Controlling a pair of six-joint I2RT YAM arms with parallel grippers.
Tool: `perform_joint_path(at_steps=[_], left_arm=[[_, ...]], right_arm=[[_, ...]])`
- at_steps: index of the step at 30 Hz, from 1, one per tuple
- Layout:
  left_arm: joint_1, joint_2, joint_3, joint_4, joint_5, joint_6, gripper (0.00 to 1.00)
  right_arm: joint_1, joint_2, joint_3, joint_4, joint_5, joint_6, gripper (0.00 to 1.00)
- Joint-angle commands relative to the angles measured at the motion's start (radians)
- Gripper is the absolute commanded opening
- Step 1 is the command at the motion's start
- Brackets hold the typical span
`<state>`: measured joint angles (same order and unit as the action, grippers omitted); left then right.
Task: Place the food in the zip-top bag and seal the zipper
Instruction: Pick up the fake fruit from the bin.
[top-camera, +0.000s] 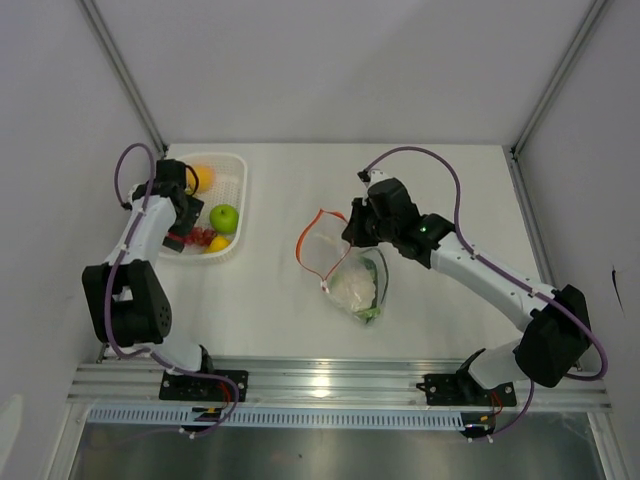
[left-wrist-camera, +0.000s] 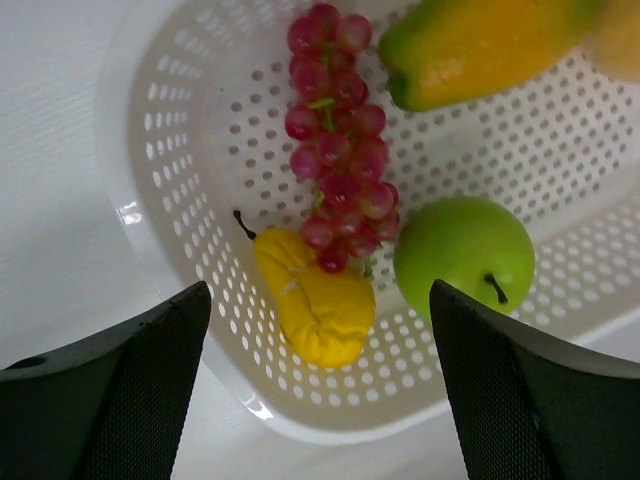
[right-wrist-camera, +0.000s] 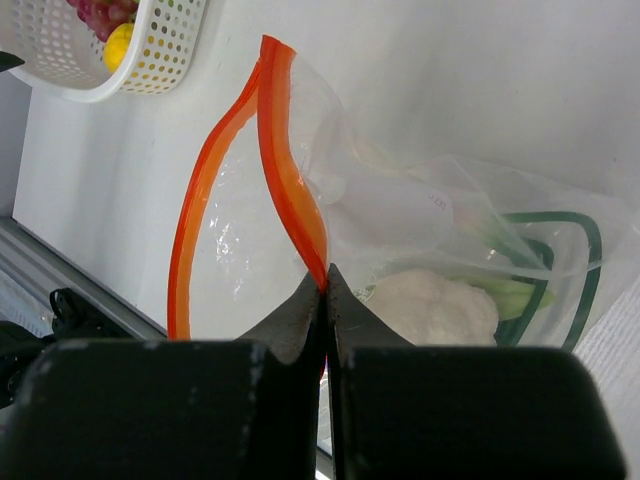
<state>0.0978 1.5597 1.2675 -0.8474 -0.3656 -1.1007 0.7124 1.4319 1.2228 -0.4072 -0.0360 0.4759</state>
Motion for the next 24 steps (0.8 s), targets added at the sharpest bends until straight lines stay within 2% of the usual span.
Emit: perform_joint_path(at_steps=[1,6,16,24], left_arm=[[0.04,0.066,0.062,-0.022,-0.042,-0.076,0.91],[0.056,0.152,0.114,-0.042,-0.05,-0.091,0.9],[0.062,0.315,0.205,-0.025,0.051,-0.094,0.89],[0.068,0.379,0.202,-0.01,0.103,-0.094,0.85]], right_arm=[[-0.01,-0.027,-0.02,0.034,-0.031,-0.017,0.0],[-0.025,-0.051,-0.046,0.047,-0.039,-0.014,0.0],[-0.039,-0.067,-0.066,0.053,-0.042,0.0,0.0],[-0.039,-0.062,-0.068,0.064,-0.05,0.013,0.0]])
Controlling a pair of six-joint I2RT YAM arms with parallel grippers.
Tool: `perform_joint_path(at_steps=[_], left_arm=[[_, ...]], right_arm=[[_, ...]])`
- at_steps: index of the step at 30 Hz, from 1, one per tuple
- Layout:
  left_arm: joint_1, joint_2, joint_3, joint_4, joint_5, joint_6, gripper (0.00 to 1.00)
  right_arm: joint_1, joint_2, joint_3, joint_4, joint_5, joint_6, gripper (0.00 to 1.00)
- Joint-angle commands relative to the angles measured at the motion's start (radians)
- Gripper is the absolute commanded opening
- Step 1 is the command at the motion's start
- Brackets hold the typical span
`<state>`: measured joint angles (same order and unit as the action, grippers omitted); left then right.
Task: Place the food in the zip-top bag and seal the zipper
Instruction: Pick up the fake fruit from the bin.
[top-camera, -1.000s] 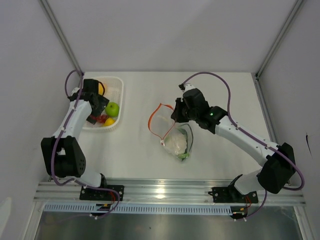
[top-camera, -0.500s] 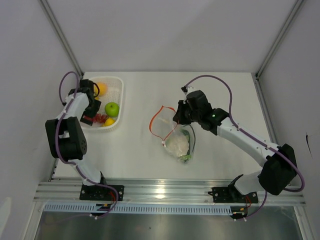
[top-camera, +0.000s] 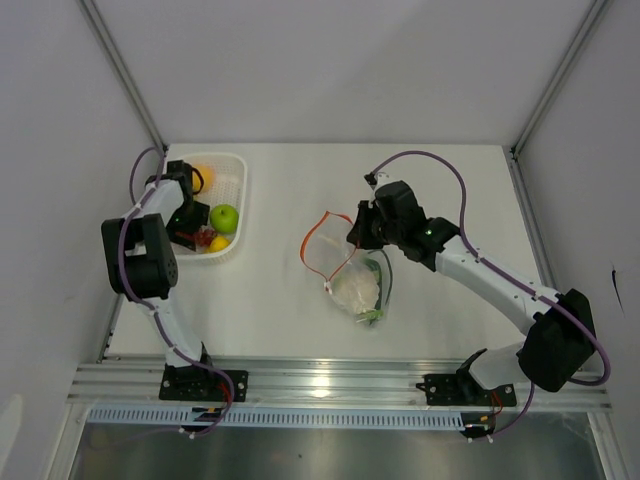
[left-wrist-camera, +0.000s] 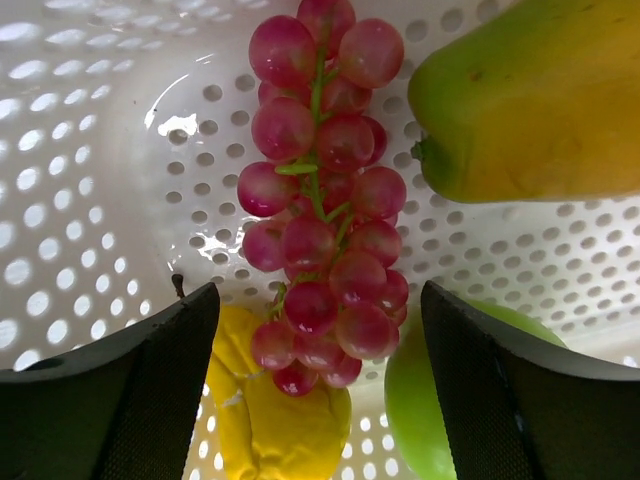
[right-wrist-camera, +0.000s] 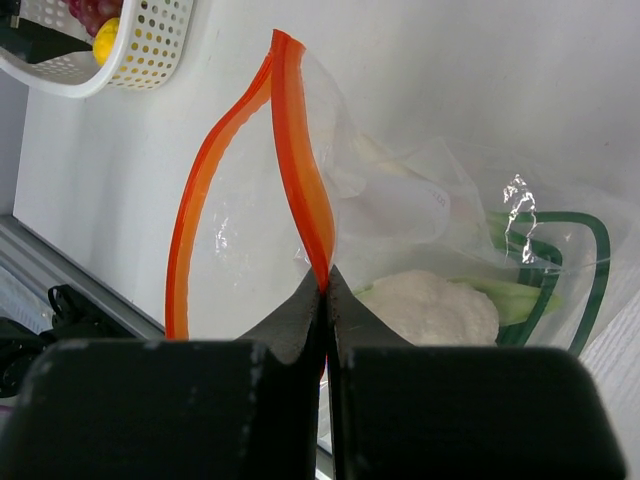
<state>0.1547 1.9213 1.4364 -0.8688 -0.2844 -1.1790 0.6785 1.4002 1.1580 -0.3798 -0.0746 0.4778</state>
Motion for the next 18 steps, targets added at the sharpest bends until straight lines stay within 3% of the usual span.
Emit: perform_joint_path(at_steps=[1,7,10,11,18], left_arm=[[0.013,0.03,0.035,0.01,0.018,-0.016,0.82],[0.017,0.035,0.036,0.011,0.019,-0.01,0.7],[0.017,0.033,0.029,0.019,0.031,-0.004,0.52],[0.02,0.028,0.019,0.024,0.036,-0.002,0.42],[0.039,-0.01,-0.027,0.059,0.077,0.022,0.13]], right_arm=[[-0.005,-0.029,-0.003,0.038,-0.011,0.013,0.0],[-0.005,-0.029,-0.003,0.036,-0.011,0.021,0.0],[0.0,-0.029,0.006,0.03,-0.014,0.025,0.0],[0.001,-0.03,0.008,0.027,-0.011,0.024,0.0],[0.015,-0.027,-0.001,0.022,-0.002,0.036,0.0]])
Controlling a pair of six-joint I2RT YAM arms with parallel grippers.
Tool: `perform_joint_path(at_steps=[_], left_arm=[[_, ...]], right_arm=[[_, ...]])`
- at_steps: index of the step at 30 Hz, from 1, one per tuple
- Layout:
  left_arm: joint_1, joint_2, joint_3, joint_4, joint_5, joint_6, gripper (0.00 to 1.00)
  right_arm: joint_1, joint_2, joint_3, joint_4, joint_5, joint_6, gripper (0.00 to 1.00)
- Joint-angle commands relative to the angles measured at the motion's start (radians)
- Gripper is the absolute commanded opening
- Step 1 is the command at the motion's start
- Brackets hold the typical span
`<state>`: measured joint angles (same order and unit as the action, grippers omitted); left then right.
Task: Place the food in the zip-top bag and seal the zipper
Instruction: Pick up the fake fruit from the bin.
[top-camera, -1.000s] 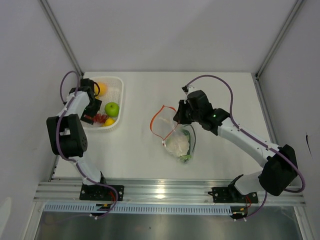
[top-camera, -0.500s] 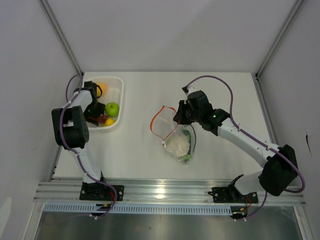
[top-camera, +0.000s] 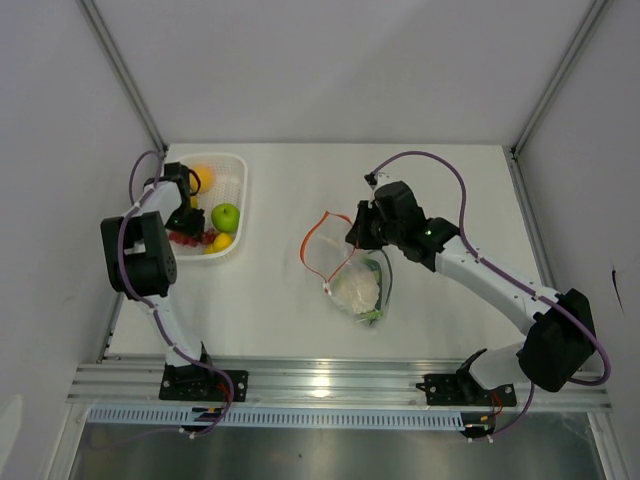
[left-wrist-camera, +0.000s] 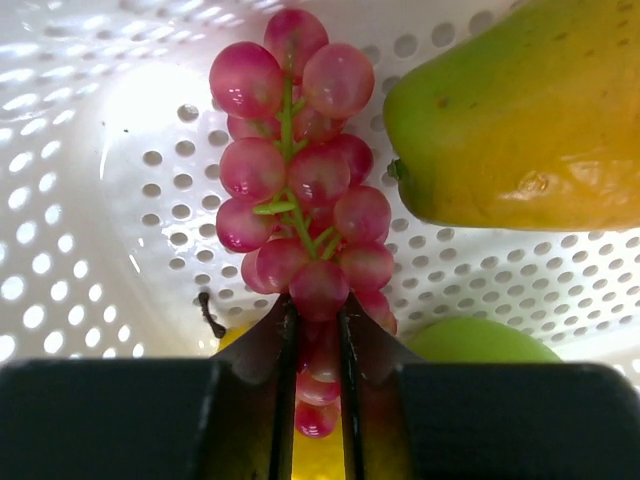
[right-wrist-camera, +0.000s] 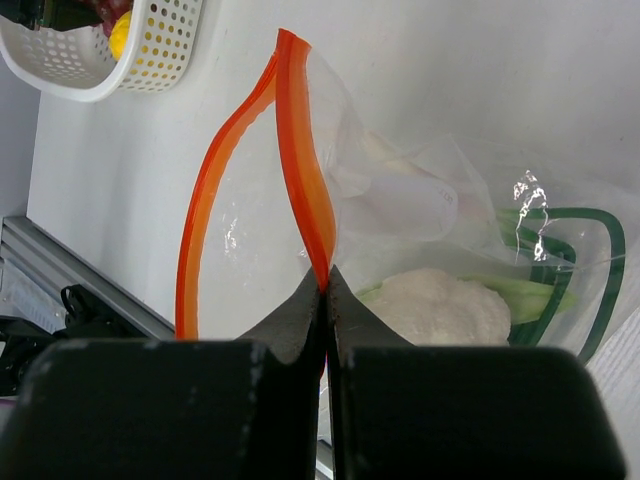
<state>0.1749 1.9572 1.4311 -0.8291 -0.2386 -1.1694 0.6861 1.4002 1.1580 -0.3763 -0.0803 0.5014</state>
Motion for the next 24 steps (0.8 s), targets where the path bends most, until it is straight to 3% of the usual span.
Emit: perform_joint_path(at_steps=[1,8,13,24], left_arm=[[0.018,-0.052,-0.029,0.019,0.035,0.014,0.11],[0.012,-0.161,-0.043,0.036,0.111,0.025,0.01],[-0.02,-0.269,-0.041,0.038,0.133,0.053,0.01],[-0.221,-0.507,-0.041,0.044,0.174,0.172,0.01]], right_arm=[[0.007,-0.02,-0.006,0.02,0.008,0.017,0.0],[0.01,-0.023,-0.044,0.036,0.056,0.037,0.0],[0.003,-0.026,-0.052,0.034,0.073,0.034,0.0],[-0.03,-0.059,-0.04,-0.004,0.077,0.02,0.0]])
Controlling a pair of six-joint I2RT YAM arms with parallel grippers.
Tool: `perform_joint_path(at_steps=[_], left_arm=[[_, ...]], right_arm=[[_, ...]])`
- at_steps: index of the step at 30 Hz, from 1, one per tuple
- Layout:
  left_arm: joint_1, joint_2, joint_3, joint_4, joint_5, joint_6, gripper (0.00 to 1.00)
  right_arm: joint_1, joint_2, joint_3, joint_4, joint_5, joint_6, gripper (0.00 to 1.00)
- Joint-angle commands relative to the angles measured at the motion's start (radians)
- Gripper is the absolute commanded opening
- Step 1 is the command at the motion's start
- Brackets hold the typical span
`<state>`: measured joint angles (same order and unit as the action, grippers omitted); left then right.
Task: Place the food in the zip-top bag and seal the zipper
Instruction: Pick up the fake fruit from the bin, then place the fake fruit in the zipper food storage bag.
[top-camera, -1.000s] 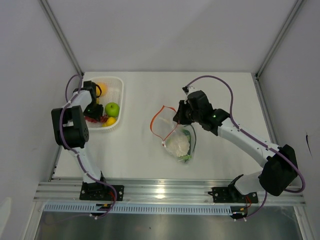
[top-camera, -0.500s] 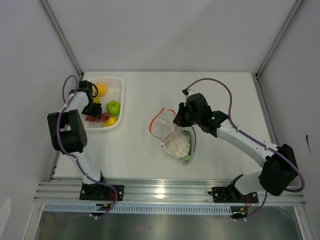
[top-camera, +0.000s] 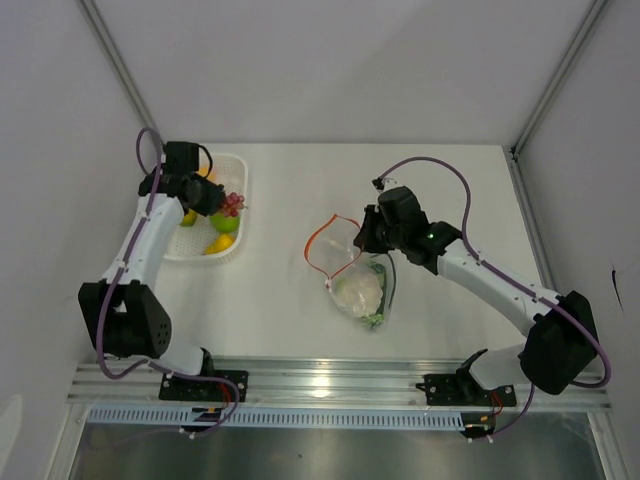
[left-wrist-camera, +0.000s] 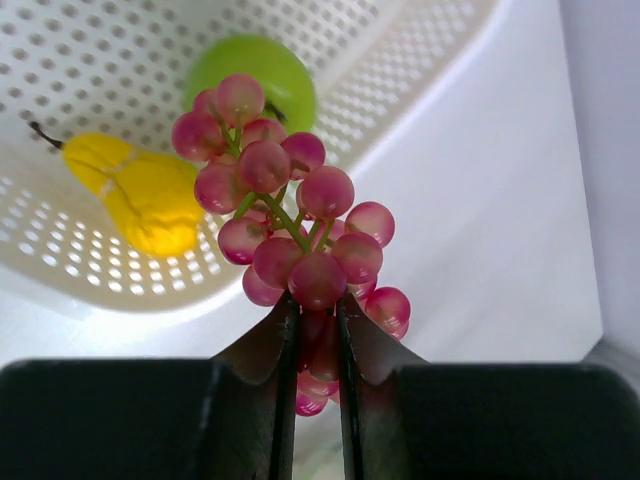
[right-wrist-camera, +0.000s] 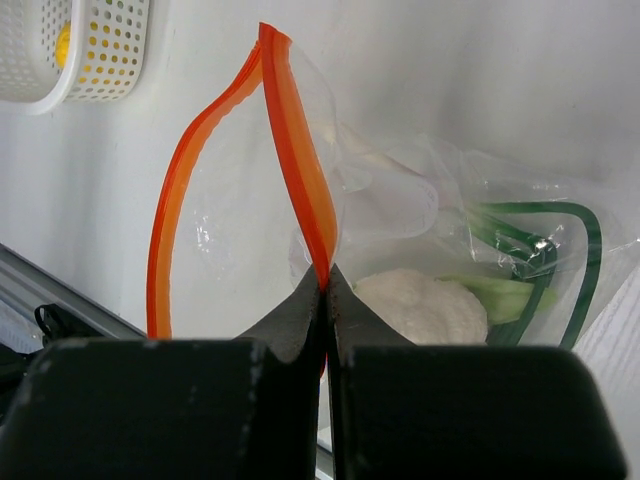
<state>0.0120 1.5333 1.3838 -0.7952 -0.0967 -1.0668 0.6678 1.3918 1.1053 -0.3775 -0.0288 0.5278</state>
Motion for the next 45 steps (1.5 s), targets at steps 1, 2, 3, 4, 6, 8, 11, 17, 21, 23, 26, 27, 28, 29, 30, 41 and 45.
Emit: perform_joint_path(at_steps=[1,2,3,4,6,8,11,17,21,23,26,27,28,29,30,41,45], left_arm=[[-0.096,-0.099,0.008,0.017,0.04,0.082,0.01],[-0.115,-0.134,0.006,0.025,0.051,0.096,0.01],[-0.135,-0.15,0.006,0.034,0.066,0.125,0.01],[-0.171,-0.163,0.001,0.051,0.089,0.14,0.0],[-0.208,-0.194,-0.002,0.062,0.135,0.18,0.01],[-0.253,-0.206,-0.006,0.077,0.205,0.203,0.0],[-0.316,-0.216,-0.022,0.112,0.322,0.252,0.01],[-0.444,-0.237,-0.08,0.236,0.517,0.364,0.01],[-0.486,-0.262,-0.143,0.295,0.638,0.354,0.03],[-0.504,-0.269,-0.143,0.292,0.672,0.346,0.03],[-0.529,-0.285,-0.154,0.295,0.704,0.32,0.04],[-0.541,-0.286,-0.16,0.301,0.725,0.312,0.04],[-0.547,-0.289,-0.163,0.307,0.733,0.306,0.04],[-0.552,-0.292,-0.176,0.307,0.738,0.295,0.04],[-0.557,-0.295,-0.169,0.307,0.739,0.292,0.04],[-0.592,-0.262,-0.258,0.392,0.782,0.245,0.05],[-0.603,-0.21,-0.262,0.422,0.79,0.251,0.04]], right_arm=[[-0.019,-0.054,0.013,-0.009,0.026,-0.006,0.0],[-0.019,-0.056,0.013,-0.011,0.026,-0.006,0.0],[-0.02,-0.056,0.013,-0.012,0.026,-0.006,0.0],[-0.023,-0.057,0.014,-0.015,0.024,-0.003,0.0],[-0.025,-0.054,0.018,-0.018,0.023,-0.002,0.0],[-0.025,-0.057,0.027,-0.024,0.023,0.006,0.0],[-0.025,-0.066,0.036,-0.032,0.023,0.015,0.0],[-0.024,-0.086,0.042,-0.061,0.029,0.021,0.0],[-0.022,-0.103,0.045,-0.084,0.049,0.023,0.0],[-0.019,-0.106,0.042,-0.089,0.063,0.021,0.0],[-0.011,-0.111,0.028,-0.087,0.067,0.011,0.0],[-0.01,-0.112,0.018,-0.081,0.069,0.006,0.0],[-0.007,-0.112,0.013,-0.078,0.072,0.005,0.0],[-0.004,-0.112,0.01,-0.077,0.073,0.005,0.0],[0.003,-0.112,0.007,-0.075,0.075,0.003,0.0],[0.064,-0.131,0.016,-0.072,0.102,0.003,0.0],[0.085,-0.16,0.034,-0.087,0.099,0.017,0.0]])
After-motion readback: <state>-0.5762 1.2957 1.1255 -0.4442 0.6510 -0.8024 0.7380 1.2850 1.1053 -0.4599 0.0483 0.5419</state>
